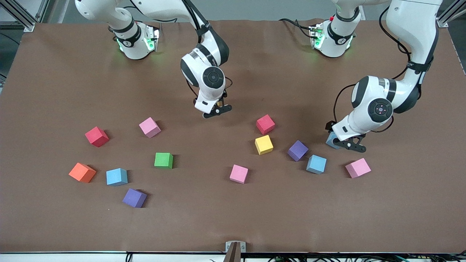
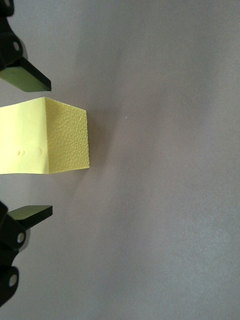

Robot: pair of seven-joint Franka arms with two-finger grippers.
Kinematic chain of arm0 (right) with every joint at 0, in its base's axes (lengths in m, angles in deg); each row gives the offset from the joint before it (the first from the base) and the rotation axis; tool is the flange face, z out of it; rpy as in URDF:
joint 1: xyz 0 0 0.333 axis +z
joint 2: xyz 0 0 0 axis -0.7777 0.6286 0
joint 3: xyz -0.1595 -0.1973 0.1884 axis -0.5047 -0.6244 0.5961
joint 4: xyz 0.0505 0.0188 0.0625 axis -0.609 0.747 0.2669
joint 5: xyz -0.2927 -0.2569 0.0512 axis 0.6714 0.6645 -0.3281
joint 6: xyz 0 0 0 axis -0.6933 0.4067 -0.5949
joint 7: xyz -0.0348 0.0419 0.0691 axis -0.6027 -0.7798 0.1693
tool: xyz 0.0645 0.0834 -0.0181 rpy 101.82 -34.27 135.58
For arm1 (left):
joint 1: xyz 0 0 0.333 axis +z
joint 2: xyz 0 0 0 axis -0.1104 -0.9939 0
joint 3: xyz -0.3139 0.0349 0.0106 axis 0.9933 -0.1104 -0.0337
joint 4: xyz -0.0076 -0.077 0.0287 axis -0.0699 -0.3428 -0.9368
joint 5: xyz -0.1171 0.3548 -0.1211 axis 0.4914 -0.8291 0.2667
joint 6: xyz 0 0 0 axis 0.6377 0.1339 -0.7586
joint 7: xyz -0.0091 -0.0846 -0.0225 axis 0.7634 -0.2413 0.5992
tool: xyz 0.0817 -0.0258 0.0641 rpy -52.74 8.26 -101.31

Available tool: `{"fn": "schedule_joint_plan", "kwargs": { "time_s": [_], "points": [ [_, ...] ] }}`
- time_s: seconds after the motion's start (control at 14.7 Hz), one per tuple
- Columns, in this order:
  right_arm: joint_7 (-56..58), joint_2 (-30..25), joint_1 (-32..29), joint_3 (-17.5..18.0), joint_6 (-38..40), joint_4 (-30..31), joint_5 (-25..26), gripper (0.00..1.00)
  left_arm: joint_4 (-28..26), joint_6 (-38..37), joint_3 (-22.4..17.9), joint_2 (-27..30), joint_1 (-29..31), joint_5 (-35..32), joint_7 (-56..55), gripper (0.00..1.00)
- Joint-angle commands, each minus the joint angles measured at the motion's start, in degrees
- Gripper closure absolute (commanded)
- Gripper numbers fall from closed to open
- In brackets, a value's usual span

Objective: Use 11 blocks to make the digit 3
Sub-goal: 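Grasp the yellow cube with the right gripper while the left gripper grasps cyan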

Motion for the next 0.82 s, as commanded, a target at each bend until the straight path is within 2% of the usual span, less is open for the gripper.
{"fn": "schedule_joint_plan", "kwargs": {
  "time_s": [0.0, 0.34, 0.54, 0.61, 0.68, 0.75],
  "points": [
    [-0.3, -0.6, 2.3, -0.4, -1.6, 2.0, -1.1, 0.0, -0.2, 1.3, 0.2, -0.1, 0.4, -2.1, 2.4, 0.04],
    [-0.3, -0.5, 2.6, -0.4, -3.6, 4.1, -1.1, 0.05, 0.0, 2.7, 0.2, -1.8, 0.5, -2.5, 3.0, 0.02],
    [-0.3, -0.5, 2.6, -0.4, -8.9, 7.5, -1.1, 0.08, 0.1, 2.8, 0.2, -2.2, 0.7, -2.5, 3.8, 0.02],
    [-0.3, -0.5, 2.6, -0.3, -10.9, 8.6, -1.2, 0.15, 0.2, 2.8, 0.2, -2.4, 0.7, -2.5, 3.8, 0.02],
    [-0.4, -0.5, 2.5, -0.3, -11.5, 8.9, -1.2, 0.3, 0.5, 2.8, 0.2, -2.9, 0.7, -2.5, 3.8, 0.02],
    [-0.7, -0.4, 2.1, -0.3, -11.5, 8.8, -1.5, 0.49, 0.6, 2.8, 0.2, -3.4, 0.7, -2.5, 3.9, 0.02]
  ]
}}
